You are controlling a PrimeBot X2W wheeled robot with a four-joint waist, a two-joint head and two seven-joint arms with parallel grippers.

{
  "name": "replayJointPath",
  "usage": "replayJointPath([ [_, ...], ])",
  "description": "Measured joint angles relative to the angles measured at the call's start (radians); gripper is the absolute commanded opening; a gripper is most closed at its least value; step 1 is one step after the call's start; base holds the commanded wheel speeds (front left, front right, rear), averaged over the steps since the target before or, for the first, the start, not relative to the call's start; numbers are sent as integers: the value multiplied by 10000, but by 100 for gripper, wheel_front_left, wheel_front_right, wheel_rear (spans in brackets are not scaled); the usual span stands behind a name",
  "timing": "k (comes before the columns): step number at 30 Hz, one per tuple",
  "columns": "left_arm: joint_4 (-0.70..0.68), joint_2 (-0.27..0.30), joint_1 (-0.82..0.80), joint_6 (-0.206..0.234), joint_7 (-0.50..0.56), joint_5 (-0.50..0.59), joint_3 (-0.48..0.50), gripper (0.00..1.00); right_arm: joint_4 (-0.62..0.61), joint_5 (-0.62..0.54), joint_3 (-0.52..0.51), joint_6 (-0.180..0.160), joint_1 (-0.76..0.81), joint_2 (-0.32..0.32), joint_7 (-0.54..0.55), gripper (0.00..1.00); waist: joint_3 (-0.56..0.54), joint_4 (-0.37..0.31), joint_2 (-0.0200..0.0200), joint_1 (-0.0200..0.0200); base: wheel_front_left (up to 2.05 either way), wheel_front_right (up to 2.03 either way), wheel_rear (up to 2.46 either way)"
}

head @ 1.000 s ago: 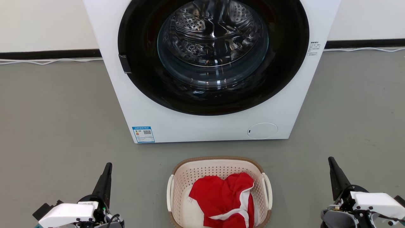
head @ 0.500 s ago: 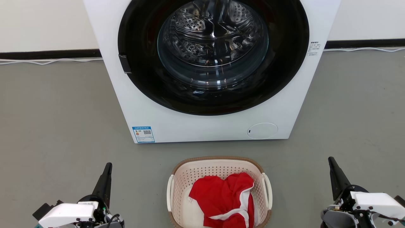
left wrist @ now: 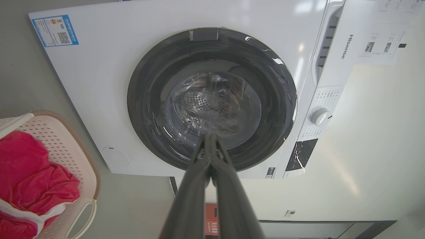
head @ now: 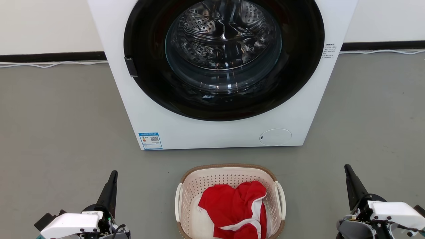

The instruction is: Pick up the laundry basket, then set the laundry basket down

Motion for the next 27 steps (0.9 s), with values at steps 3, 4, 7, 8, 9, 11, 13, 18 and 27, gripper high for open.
replayJointPath([
  [3, 0, 0, 0, 0, 0, 0, 0, 0, 0, 0, 0, -2, 0, 0, 0, 0, 0, 0, 0, 0, 0, 0, 0],
  [4, 0, 0, 0, 0, 0, 0, 0, 0, 0, 0, 0, 0, 0, 0, 0, 0, 0, 0, 0, 0, 0, 0, 0],
  [7, 0, 0, 0, 0, 0, 0, 0, 0, 0, 0, 0, 0, 0, 0, 0, 0, 0, 0, 0, 0, 0, 0, 0],
  [8, 0, 0, 0, 0, 0, 0, 0, 0, 0, 0, 0, 0, 0, 0, 0, 0, 0, 0, 0, 0, 0, 0, 0],
  [9, 0, 0, 0, 0, 0, 0, 0, 0, 0, 0, 0, 0, 0, 0, 0, 0, 0, 0, 0, 0, 0, 0, 0],
  [11, 0, 0, 0, 0, 0, 0, 0, 0, 0, 0, 0, 0, 0, 0, 0, 0, 0, 0, 0, 0, 0, 0, 0],
  [13, 0, 0, 0, 0, 0, 0, 0, 0, 0, 0, 0, 0, 0, 0, 0, 0, 0, 0, 0, 0, 0, 0, 0],
  [18, 0, 0, 0, 0, 0, 0, 0, 0, 0, 0, 0, 0, 0, 0, 0, 0, 0, 0, 0, 0, 0, 0, 0],
  [27, 0, 0, 0, 0, 0, 0, 0, 0, 0, 0, 0, 0, 0, 0, 0, 0, 0, 0, 0, 1, 0, 0, 0],
])
